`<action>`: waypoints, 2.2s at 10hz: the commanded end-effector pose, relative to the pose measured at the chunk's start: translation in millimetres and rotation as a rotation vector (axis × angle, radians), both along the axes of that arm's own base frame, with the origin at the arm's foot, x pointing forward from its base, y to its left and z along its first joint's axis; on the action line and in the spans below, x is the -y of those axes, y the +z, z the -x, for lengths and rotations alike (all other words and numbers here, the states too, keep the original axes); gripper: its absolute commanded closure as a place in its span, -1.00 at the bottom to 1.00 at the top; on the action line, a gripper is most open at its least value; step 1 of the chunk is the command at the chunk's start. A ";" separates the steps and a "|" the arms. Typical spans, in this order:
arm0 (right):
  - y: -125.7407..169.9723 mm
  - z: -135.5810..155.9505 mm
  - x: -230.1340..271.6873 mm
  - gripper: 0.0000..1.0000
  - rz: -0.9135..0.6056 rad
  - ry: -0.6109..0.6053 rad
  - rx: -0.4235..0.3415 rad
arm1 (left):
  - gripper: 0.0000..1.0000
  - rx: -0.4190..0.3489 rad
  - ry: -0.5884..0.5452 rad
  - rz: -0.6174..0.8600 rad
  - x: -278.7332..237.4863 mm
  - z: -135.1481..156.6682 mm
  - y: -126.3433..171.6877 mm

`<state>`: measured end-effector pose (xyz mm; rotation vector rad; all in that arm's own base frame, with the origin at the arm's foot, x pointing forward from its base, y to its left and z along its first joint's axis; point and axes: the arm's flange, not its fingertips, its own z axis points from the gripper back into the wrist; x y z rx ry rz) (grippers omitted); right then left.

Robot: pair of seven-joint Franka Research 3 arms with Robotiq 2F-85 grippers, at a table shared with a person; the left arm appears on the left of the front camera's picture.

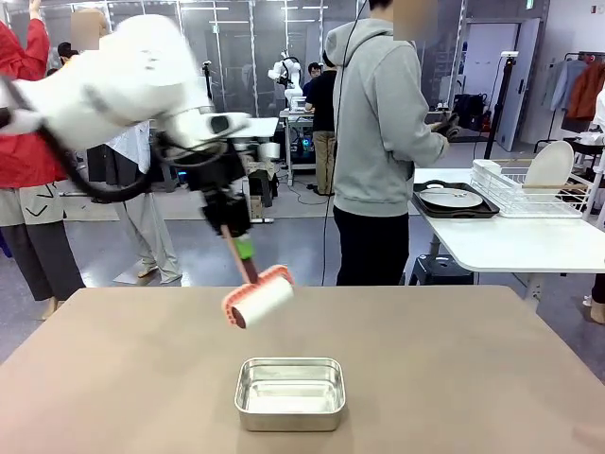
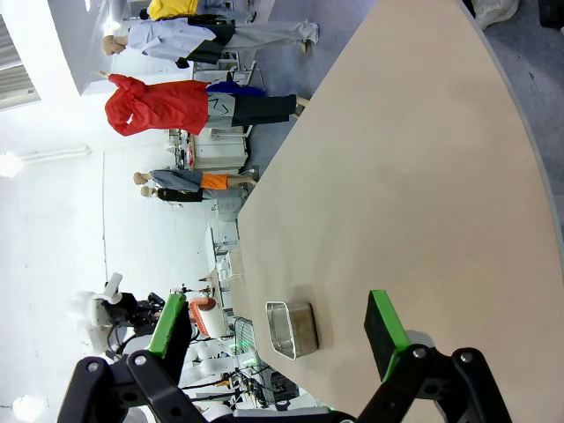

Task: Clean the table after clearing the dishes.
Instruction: When the right (or left) Handle tray is removed, use the right hand (or left hand) to clean the right (or left) side of the table with the Lint Roller.

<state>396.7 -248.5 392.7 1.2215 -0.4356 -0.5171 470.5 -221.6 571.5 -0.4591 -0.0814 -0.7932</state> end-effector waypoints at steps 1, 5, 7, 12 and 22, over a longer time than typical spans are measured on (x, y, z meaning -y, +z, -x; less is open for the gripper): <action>2.9 2.8 -1.4 -1.00 -0.001 0.011 -0.006 | 1.00 -0.013 0.372 0.162 -58.4 12.4 -47.8; 2.9 2.8 -1.4 -1.00 -0.001 0.011 -0.006 | 1.00 0.052 0.407 0.243 -79.2 -10.2 -92.4; 2.9 2.8 -1.4 -1.00 -0.001 0.011 -0.006 | 1.00 -0.095 0.554 0.152 -118.2 -7.9 -93.1; 2.9 2.8 -1.4 -1.00 -0.001 0.011 -0.006 | 0.59 -0.322 0.505 0.229 -108.8 -40.7 -134.8; 2.9 2.8 -1.4 -1.00 -0.001 0.011 -0.006 | 0.59 -0.263 0.603 0.439 -148.7 -44.5 -240.6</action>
